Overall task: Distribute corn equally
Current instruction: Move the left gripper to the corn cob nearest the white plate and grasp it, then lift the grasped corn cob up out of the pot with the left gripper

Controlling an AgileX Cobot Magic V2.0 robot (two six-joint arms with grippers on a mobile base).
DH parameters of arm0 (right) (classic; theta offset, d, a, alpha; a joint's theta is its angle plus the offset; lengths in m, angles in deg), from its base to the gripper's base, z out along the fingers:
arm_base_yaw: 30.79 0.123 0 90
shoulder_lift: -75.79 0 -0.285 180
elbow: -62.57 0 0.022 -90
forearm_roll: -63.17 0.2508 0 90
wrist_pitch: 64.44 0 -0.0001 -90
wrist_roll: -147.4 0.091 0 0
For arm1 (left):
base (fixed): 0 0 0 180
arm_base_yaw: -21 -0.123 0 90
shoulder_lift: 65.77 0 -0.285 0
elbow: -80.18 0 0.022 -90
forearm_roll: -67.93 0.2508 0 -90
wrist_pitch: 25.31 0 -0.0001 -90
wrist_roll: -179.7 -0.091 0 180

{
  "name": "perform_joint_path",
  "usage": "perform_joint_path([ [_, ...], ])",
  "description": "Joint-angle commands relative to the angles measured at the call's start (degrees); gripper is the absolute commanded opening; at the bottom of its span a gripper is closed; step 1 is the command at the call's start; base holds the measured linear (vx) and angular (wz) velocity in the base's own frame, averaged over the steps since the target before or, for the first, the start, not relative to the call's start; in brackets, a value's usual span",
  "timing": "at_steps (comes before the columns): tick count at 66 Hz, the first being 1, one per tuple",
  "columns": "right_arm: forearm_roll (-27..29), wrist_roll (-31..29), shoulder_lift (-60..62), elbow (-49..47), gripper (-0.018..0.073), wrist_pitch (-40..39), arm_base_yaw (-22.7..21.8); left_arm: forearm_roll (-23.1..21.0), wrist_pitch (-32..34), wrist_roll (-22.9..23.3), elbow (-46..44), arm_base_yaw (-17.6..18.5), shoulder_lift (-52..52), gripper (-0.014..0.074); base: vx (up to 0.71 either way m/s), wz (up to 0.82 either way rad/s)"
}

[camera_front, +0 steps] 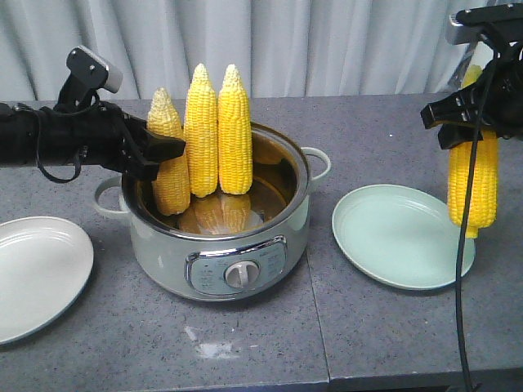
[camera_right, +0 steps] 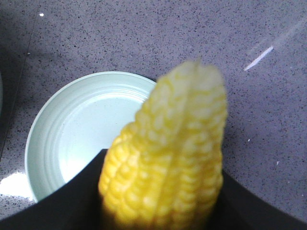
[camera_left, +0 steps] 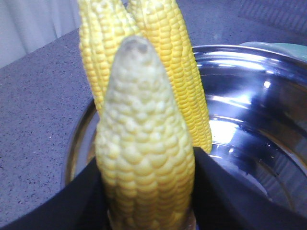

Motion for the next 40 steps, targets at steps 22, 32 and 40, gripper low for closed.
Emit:
perform_joint_path([
  [22, -0.4, -0.1, 2.3, -1.9, 0.0174, -2.1, -0.3, -7.2, -0.3, 5.8, -5.6, -0.1, -7.7, 0.0185, 0.00, 0.00],
  [32, -0.4, -0.1, 2.3, -1.9, 0.0174, -2.1, -0.3, 1.4, 3.0, 16.2, -10.7, -0.3, -10.9, 0.0190, 0.00, 0.00],
  [40, -0.4, -0.1, 2.3, -1.9, 0.0174, -2.1, -0.3, 14.6, 5.8, 29.3, -15.0, -0.3, -12.6, 0.0194, 0.00, 0.00],
])
